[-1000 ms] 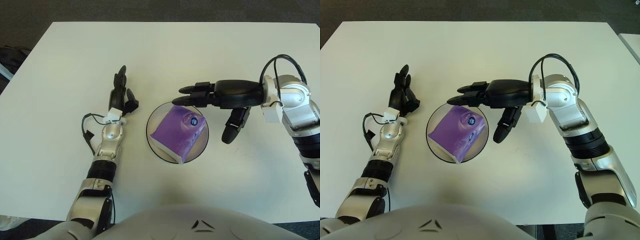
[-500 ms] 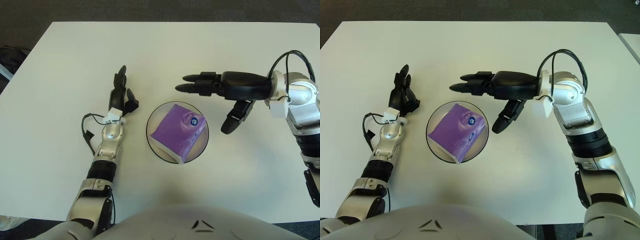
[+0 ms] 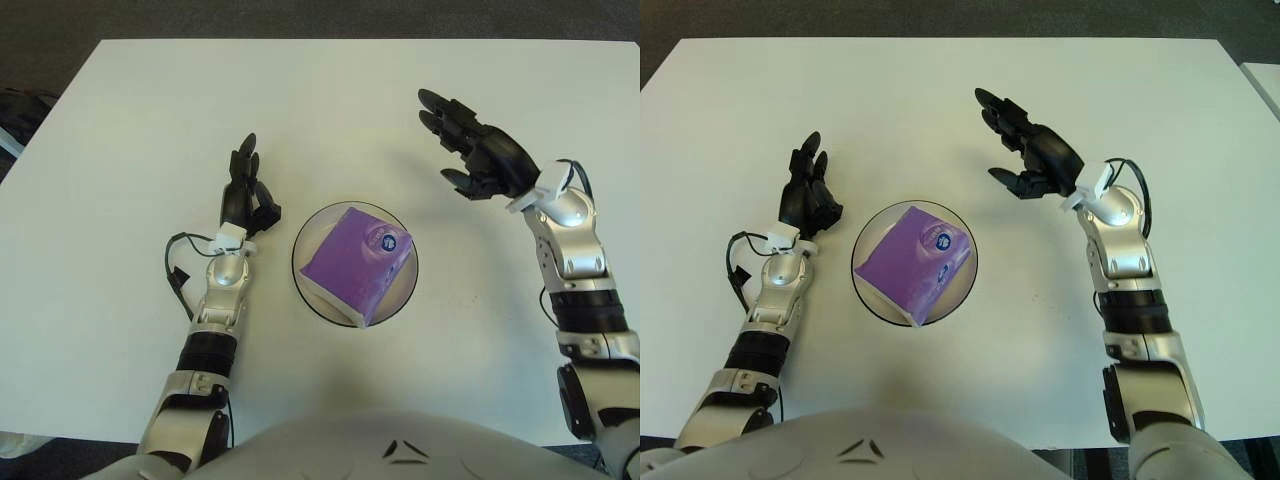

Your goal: Put the tissue paper into the plate.

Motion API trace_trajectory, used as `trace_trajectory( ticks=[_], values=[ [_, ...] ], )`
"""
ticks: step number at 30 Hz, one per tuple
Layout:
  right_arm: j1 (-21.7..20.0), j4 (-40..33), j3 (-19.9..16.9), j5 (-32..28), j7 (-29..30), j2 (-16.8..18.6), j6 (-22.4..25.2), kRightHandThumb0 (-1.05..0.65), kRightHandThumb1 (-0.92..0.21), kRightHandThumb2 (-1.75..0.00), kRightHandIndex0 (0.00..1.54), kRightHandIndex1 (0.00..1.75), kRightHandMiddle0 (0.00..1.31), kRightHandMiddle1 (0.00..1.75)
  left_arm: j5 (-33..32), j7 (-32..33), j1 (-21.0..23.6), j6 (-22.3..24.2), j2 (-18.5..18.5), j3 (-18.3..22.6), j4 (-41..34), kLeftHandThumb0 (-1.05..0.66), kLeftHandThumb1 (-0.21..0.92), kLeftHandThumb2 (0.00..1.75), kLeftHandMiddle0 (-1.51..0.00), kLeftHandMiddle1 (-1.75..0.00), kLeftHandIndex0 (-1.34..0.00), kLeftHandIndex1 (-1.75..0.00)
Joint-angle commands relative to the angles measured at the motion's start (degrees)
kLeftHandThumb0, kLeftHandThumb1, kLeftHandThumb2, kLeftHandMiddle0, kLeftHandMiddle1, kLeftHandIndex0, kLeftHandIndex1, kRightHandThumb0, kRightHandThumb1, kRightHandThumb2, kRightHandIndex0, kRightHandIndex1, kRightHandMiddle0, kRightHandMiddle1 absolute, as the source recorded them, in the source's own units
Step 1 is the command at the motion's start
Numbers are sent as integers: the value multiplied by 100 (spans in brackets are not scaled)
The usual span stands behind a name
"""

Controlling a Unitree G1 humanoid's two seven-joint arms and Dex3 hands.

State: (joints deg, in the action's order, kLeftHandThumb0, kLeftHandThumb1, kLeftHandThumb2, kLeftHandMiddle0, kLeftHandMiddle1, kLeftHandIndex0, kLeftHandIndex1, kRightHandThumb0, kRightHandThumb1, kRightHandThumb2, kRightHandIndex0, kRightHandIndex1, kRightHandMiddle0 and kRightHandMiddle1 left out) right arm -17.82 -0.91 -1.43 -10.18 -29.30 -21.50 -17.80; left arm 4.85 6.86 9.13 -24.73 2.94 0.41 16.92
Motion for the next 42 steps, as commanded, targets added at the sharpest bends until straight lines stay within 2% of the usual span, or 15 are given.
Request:
trace_trajectory(
  ticks=[1,3,6,13,26,42],
  values=[
    [53,317,-227,311,612,319,-444,-98,-92,-56,1,1,1,1,-5,-86,-648,316,-138,-102,328,-82,92,112,-28,-2,0,-51],
    [36,460,-233,411,777,413,-503,-95,-92,-59,1,0,1,1,-5,-93,-668,324,-139,-103,299,-81,92,112,-28,-1,0,-51],
    [124,445,-198,231,1041,764,-123,-92,-92,-64,1,0,1,1,11,-89,-690,329,-140,-105,280,-81,92,111,-28,-1,0,-50],
    [510,390,-251,-130,1284,1214,160,-101,-92,-80,0,0,0,0,37,-78,-728,406,-140,-101,214,-82,92,112,-27,-1,0,-51],
    [742,907,-365,-71,1503,1664,-155,-105,-92,-92,0,0,2,1,17,-86,-799,576,-166,-91,48,-82,92,112,-28,-1,0,-55],
    [801,1653,-333,207,1686,1862,-770,-104,-92,-99,0,0,2,3,53,-66,-850,623,-177,-95,-67,-84,92,112,-29,-1,0,-54]
  ],
)
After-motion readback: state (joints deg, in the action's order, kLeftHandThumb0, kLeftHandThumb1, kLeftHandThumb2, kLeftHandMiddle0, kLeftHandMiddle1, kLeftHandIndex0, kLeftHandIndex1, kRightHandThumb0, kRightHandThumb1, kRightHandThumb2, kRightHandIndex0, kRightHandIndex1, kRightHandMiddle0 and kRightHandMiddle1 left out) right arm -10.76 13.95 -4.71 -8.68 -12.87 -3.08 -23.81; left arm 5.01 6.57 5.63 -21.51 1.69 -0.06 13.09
